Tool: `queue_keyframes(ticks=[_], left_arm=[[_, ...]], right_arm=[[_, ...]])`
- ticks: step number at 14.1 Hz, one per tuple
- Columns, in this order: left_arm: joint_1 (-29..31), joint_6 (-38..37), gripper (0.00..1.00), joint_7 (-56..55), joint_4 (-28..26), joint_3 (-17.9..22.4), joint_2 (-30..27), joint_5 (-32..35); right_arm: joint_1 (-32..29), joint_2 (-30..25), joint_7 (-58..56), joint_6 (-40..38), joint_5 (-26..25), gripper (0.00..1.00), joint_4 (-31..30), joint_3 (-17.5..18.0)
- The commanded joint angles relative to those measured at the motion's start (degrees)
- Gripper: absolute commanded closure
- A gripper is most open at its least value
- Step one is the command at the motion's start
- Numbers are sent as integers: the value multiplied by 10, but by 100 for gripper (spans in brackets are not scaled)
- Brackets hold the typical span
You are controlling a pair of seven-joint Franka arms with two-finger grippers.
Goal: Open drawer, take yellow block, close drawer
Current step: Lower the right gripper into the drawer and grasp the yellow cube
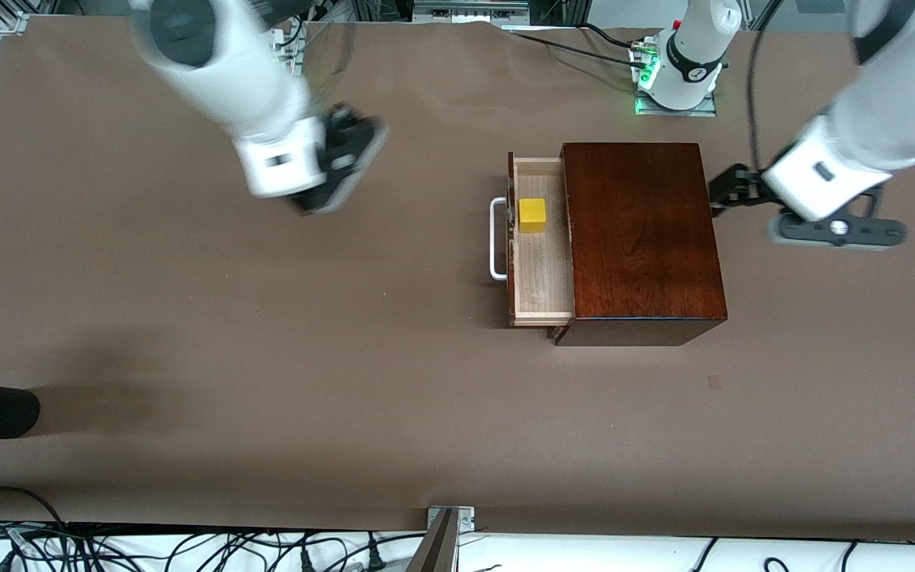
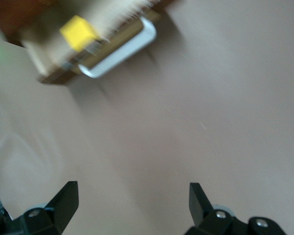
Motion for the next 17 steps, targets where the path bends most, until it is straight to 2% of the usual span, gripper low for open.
queue_keyframes(ticks=[1, 3, 5, 7, 9, 13, 17], left_arm=[[-5, 77, 0, 27, -106, 28, -69, -10], [-20, 123, 0, 21, -159, 58, -95, -9], [-21, 115, 0, 25, -160, 57, -98, -7], [-15, 107, 0, 21, -149, 57, -90, -8], [-15, 116, 0, 21, -150, 56, -89, -8], [-14, 116, 0, 23, -149, 57, -88, -7], [-14, 115, 0, 22, -149, 56, -88, -7]], right_arm=[[73, 108, -1, 46, -19, 0, 104, 5], [118, 146, -3, 129, -66, 0, 107, 5], [153, 196, -8, 154, -101, 0, 138, 5], [193, 248, -10, 149, -177, 0, 191, 5], [212, 273, -8, 154, -192, 0, 205, 4], [240, 298, -9, 170, -255, 0, 205, -1], [243, 311, -14, 192, -257, 0, 205, -2]])
